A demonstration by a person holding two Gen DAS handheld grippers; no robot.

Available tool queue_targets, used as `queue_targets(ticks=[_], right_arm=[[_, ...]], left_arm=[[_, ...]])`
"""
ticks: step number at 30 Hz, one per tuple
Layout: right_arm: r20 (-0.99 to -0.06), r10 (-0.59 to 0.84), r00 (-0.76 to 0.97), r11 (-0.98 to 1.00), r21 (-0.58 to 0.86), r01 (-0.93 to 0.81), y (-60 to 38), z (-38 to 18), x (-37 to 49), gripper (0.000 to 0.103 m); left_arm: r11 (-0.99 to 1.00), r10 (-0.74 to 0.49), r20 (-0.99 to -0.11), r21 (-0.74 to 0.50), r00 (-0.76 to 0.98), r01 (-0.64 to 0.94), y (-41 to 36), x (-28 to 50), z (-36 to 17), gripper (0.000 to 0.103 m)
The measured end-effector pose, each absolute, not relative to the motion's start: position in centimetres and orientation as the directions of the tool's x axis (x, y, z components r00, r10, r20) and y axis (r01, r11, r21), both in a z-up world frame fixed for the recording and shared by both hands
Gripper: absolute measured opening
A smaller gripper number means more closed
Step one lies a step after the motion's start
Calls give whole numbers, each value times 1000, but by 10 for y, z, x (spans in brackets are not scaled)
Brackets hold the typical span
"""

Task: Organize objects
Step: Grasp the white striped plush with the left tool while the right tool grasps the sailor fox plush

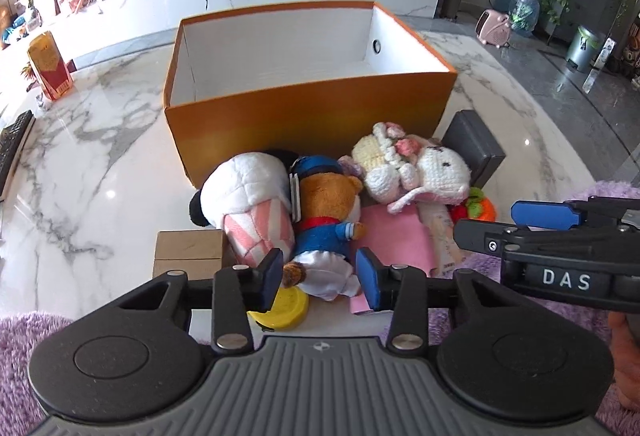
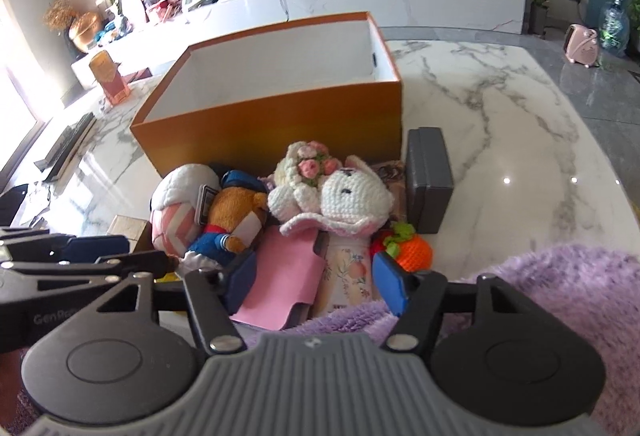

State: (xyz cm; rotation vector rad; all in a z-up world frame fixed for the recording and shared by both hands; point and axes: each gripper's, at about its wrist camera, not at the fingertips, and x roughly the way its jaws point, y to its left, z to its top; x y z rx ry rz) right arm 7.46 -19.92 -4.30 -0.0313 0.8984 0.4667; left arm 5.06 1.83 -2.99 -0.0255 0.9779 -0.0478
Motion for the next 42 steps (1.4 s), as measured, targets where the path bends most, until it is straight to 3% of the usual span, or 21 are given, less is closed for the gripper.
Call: queue_targets(ticks=[6, 13, 22, 29, 35, 42], right_arm=[[-789, 431, 437, 867, 228, -444, -171, -60, 97, 55], [-805, 469, 363, 834, 268, -483, -130, -76, 116, 55], [-838, 461, 291, 829, 290, -478, -100, -97, 131, 57], [-857, 445, 260, 846, 307, -435, -89, -114, 145, 60], [-855, 442, 271, 847, 298, -439, -85, -117, 146, 51], [-856, 439, 274, 845, 289, -450, -85, -115, 146, 50]], left_arm=[[1000, 0, -870, 0, 493, 1, 34, 70, -43, 48], [998, 65, -881, 61, 469, -25, 58, 87, -42, 46], [999, 39, -884, 20, 465, -47, 80, 98, -44, 48], [996, -25, -884, -64, 466, -68, 91, 106, -47, 57], [996, -51, -886, -80, 462, -43, 87, 114, -50, 69], [996, -52, -908, -76, 416, -41, 76, 128, -62, 72]])
